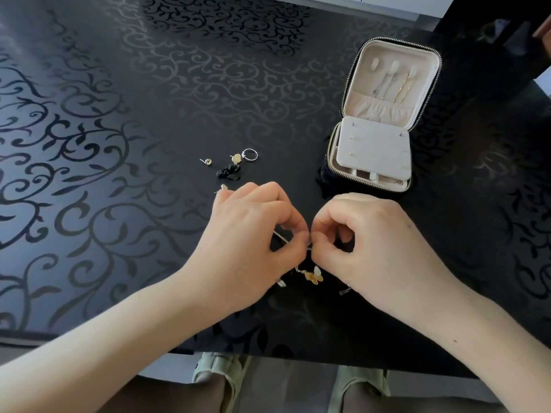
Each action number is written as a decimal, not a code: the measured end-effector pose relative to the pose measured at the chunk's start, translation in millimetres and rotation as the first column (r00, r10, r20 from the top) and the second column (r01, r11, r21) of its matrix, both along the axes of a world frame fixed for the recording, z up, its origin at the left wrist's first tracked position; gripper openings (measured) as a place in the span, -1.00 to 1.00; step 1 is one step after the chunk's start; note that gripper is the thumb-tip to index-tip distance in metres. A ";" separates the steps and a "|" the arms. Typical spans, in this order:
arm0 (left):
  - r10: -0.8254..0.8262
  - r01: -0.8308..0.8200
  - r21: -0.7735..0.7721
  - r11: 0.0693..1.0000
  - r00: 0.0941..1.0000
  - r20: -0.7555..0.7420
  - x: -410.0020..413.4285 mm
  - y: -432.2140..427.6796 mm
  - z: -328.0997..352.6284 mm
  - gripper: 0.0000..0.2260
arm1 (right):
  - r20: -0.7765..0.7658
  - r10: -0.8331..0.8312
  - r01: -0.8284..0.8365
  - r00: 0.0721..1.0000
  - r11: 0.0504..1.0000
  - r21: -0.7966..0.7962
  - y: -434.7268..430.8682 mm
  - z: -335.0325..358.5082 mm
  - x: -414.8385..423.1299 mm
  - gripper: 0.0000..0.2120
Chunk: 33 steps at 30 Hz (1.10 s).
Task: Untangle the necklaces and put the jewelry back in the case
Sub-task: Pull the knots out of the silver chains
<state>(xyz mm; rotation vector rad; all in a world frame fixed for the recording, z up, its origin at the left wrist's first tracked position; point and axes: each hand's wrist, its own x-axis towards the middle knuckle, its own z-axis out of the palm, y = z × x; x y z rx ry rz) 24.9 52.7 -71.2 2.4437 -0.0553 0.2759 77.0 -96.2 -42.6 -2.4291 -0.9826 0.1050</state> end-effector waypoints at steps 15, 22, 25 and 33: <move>0.013 -0.012 0.028 1.000 1.000 -0.017 -1.7 11.7 5.7 -0.88 | -0.629 -0.069 0.218 0.774 0.962 0.162 -3.8 10.4 0.6 -0.84; 0.071 -0.071 -0.035 0.997 0.997 -0.011 -2.6 9.2 9.1 -0.84 | -0.665 -0.066 0.245 0.744 0.953 0.179 -4.8 10.1 1.3 -0.86; 0.061 -0.062 -0.114 0.992 0.998 -0.020 -4.0 7.7 13.0 -0.84 | -0.685 -0.058 0.257 0.726 0.947 0.191 -4.8 11.5 1.9 -0.87; -0.040 -0.063 -0.458 0.887 0.976 -0.212 -4.1 5.2 20.6 -0.91 | -0.717 0.011 0.218 0.697 0.949 0.227 -3.4 14.4 0.3 -0.87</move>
